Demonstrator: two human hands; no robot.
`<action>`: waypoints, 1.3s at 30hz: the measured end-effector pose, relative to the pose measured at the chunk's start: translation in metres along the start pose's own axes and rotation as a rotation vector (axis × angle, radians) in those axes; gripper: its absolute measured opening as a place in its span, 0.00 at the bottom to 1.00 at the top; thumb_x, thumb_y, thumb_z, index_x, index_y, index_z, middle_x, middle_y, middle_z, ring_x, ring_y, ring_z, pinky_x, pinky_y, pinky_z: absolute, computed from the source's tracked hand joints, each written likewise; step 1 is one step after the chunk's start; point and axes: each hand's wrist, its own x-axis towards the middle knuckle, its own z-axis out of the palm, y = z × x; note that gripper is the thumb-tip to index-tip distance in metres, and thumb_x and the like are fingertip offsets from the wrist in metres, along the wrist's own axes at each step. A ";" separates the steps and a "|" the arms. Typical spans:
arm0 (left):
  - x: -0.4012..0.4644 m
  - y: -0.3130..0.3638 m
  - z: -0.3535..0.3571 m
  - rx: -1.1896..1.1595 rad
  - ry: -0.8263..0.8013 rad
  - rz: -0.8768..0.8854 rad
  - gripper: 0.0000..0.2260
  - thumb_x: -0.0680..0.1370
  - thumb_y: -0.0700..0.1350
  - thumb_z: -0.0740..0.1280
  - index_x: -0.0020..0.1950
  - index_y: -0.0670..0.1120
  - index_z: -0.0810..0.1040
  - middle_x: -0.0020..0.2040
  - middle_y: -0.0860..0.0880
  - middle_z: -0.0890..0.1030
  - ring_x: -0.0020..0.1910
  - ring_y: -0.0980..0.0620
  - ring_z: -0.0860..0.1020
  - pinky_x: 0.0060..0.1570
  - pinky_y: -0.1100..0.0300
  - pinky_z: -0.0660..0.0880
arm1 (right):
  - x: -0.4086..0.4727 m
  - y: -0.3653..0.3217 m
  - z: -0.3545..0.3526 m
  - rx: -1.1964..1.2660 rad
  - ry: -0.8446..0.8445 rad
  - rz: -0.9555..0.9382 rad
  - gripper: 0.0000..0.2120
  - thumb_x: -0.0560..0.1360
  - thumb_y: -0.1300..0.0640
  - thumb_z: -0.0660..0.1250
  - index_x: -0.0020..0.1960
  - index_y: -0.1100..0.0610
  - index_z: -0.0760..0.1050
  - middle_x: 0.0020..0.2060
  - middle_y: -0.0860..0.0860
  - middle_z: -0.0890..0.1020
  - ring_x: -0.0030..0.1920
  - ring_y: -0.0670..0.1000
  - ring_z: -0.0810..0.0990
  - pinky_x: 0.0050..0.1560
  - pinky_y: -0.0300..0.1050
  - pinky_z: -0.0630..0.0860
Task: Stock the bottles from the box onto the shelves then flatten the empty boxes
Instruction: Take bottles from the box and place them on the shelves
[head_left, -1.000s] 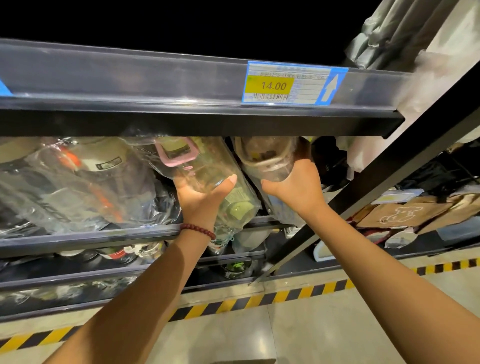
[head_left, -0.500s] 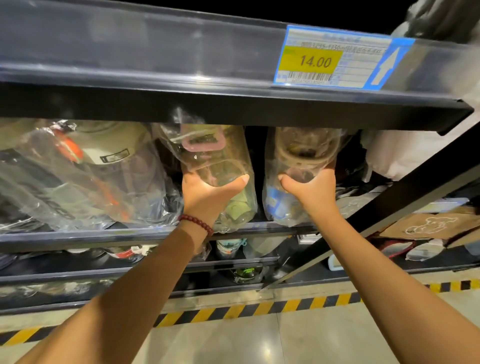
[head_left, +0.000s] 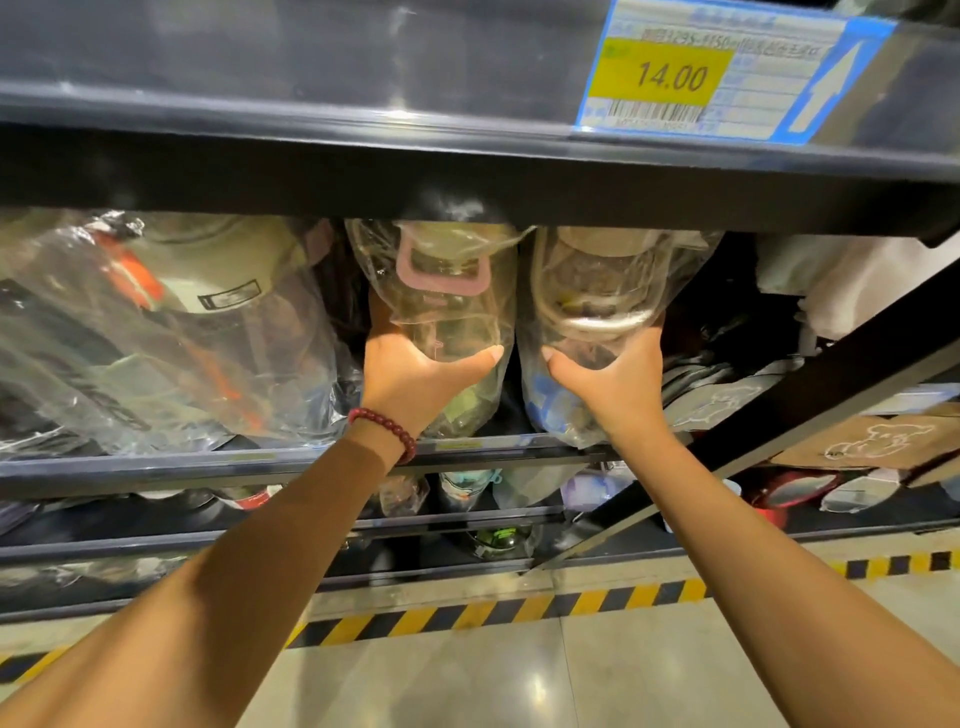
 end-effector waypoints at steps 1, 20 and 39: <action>0.000 0.003 -0.002 0.028 -0.014 -0.018 0.15 0.64 0.51 0.78 0.36 0.49 0.73 0.29 0.59 0.67 0.30 0.61 0.71 0.22 0.61 0.66 | -0.001 -0.002 0.001 -0.003 0.006 -0.017 0.23 0.64 0.59 0.79 0.50 0.52 0.68 0.46 0.50 0.77 0.48 0.42 0.78 0.45 0.26 0.73; -0.003 -0.016 -0.011 -0.117 -0.035 -0.184 0.41 0.65 0.51 0.78 0.68 0.38 0.60 0.44 0.54 0.64 0.50 0.55 0.66 0.50 0.66 0.64 | -0.015 0.003 0.003 0.113 -0.004 -0.007 0.33 0.62 0.55 0.78 0.55 0.39 0.60 0.59 0.53 0.75 0.59 0.54 0.78 0.63 0.49 0.74; -0.006 -0.026 0.007 -0.046 -0.088 -0.088 0.43 0.58 0.54 0.80 0.66 0.43 0.64 0.59 0.53 0.71 0.58 0.56 0.71 0.55 0.65 0.67 | -0.017 0.005 -0.009 0.081 -0.037 -0.024 0.35 0.65 0.60 0.78 0.57 0.39 0.57 0.55 0.46 0.74 0.55 0.44 0.76 0.55 0.28 0.71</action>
